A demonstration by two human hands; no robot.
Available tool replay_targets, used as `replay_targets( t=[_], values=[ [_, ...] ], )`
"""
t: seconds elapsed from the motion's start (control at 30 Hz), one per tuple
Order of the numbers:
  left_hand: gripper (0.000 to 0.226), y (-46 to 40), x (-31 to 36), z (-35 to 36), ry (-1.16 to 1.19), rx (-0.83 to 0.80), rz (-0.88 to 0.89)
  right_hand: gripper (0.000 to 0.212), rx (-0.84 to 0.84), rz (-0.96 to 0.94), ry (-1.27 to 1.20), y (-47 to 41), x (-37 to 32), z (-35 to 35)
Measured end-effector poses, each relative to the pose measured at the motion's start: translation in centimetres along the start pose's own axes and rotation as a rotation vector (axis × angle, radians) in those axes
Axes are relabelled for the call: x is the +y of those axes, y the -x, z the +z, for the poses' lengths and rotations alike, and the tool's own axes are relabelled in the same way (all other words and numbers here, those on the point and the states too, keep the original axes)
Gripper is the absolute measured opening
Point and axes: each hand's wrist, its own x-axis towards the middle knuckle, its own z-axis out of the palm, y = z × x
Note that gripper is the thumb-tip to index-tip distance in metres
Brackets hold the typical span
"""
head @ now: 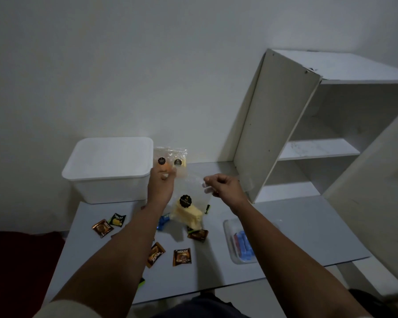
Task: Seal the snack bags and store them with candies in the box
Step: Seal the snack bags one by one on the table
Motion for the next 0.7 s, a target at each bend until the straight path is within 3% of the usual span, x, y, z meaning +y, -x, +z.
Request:
replay_targets(
  t=[0.07,0.2,0.4,0.5,0.7],
  values=[
    [0.036,0.1,0.2,0.3,0.027,0.053,-0.09,0.017,0.013,-0.002,0.018,-0.1,-0.2,0.5],
    [0.044,0.8,1.3,1.1,0.248,-0.261,-0.265,0.017,-0.03,-0.07,0.14,-0.2,0.0,2.0],
    [0.031,0.4,1.4,1.3,0.181,-0.298,-0.198,0.019,-0.07,-0.109,0.143,0.5,0.1,2.9],
    [0.031,0.5,1.3,1.2,0.102,-0.397,-0.137,0.025,-0.086,-0.085,0.121,0.7,-0.4,3.2],
    [0.032,0.5,1.7,0.8,0.009,-0.554,-0.058,0.014,-0.099,-0.032,0.14,0.2,-0.4,3.5]
  ],
)
